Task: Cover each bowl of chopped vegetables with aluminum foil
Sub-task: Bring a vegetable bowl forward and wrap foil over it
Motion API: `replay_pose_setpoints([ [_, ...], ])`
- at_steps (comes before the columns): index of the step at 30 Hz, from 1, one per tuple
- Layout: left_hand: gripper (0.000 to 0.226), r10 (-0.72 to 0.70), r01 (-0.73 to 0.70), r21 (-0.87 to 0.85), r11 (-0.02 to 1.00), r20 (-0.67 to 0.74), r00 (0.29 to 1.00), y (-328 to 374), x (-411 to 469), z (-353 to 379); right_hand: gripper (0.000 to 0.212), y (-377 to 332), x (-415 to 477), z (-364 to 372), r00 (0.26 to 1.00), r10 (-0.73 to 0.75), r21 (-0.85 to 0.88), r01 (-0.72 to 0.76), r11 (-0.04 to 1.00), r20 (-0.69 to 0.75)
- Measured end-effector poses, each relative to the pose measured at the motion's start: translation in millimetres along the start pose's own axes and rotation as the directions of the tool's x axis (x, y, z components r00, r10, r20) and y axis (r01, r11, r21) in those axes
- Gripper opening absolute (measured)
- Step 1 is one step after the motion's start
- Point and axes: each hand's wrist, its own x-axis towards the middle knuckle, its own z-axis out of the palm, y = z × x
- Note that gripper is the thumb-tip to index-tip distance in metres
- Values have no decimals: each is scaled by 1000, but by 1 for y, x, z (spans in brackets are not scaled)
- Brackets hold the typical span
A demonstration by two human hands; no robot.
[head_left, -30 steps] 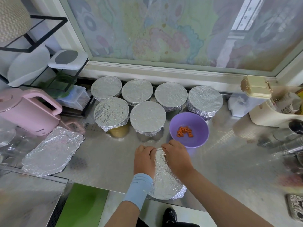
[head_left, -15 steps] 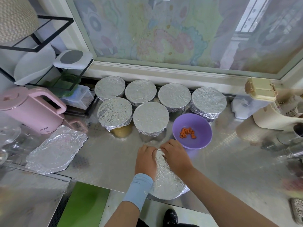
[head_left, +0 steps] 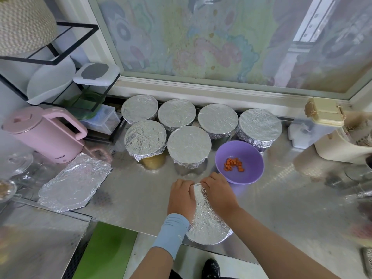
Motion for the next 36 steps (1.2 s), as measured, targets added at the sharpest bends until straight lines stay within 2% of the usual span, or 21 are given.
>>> replay_pose_setpoints([
  [3, 21, 45, -45, -43, 998, -9, 999, -2, 0, 0, 10, 1, -1, 0, 997, -61, -57, 58, 997, -44],
  [7, 24, 17, -17, -44, 999, 0, 1000, -4, 2, 2, 11, -1, -7, -4, 996, -45, -81, 39, 996, -73],
  [14, 27, -36, 36, -24, 999, 19, 999, -1, -1, 1, 17, -2, -4, -8, 991, -109, -84, 103, 991, -75],
  [19, 19, 62, -61, -29, 998, 28, 998, 2, 1, -1, 24, -3, -2, -11, 965, -241, -139, 226, 964, -106],
  [22, 19, 53, -51, -51, 997, 27, 998, 0, 2, 1, 23, -2, -1, -10, 963, -263, -175, 248, 953, -63],
  [25, 21, 28, -27, -39, 999, 14, 1000, -1, 2, 3, 6, 1, -3, -6, 982, -186, -122, 180, 976, -38],
  [27, 23, -8, 8, -7, 1000, -17, 1000, 0, -1, 3, 14, 2, -7, -6, 997, -60, -75, 56, 996, -55],
  [30, 26, -23, 25, 33, 999, -67, 997, 0, -6, 6, 12, 6, -8, -6, 999, 46, -59, -47, 997, -18],
  [36, 25, -19, 22, 84, 996, -43, 999, 5, -4, 1, 16, 8, -4, -9, 992, 108, 25, -110, 994, 64],
])
